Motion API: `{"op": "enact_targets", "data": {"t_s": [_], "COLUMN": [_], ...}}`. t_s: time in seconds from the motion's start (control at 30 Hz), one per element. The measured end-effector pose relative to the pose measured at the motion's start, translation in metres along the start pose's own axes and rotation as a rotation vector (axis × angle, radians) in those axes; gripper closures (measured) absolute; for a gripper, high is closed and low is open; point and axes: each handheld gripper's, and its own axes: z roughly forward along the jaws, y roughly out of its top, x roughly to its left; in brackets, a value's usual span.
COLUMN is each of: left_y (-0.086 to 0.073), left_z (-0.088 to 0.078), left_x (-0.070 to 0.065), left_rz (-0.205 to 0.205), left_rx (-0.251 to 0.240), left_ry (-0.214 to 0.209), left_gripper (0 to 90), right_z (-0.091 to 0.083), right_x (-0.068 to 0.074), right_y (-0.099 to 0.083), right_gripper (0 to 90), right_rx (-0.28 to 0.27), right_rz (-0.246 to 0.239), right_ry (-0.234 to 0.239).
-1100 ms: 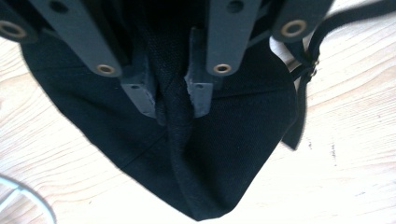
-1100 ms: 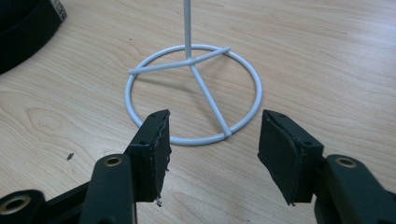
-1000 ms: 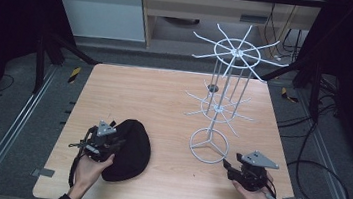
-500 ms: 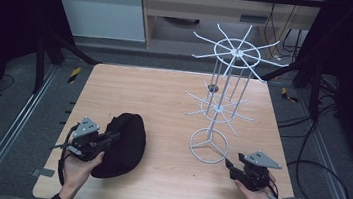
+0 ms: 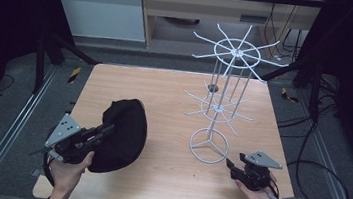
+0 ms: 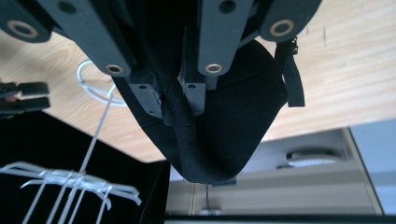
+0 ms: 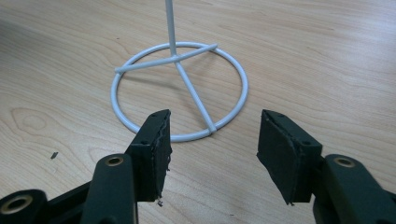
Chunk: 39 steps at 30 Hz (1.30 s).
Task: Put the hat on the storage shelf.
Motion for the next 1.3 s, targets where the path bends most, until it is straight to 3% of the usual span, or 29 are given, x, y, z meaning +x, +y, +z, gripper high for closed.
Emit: {"op": "enact_targets", "data": {"t_s": [0.43,0.73,1.3], "left_y": [0.026,0.051,0.090], "left_z": [-0.012,-0.010,-0.010], "left_x": [-0.017,-0.028,-0.038], "left_rz": [0.045,0.046,0.036], "left_rx": [-0.120,-0.205,-0.307], "left_ry": [-0.056,-0.093,-0.169], "left_gripper": [80.1,80.1,80.1], "right_z": [0.000,0.000,0.001], "right_x": [0.000,-0.001,-0.001], "right_y": [-0.001,-0.001,-0.001], "right_gripper": [44.1,43.9,43.4], "right_rx": [-0.001,-0.001,-0.003], "right_rz": [-0.008,-0.010,-0.015], "right_ry": [-0.008,-0.009,-0.014]}}
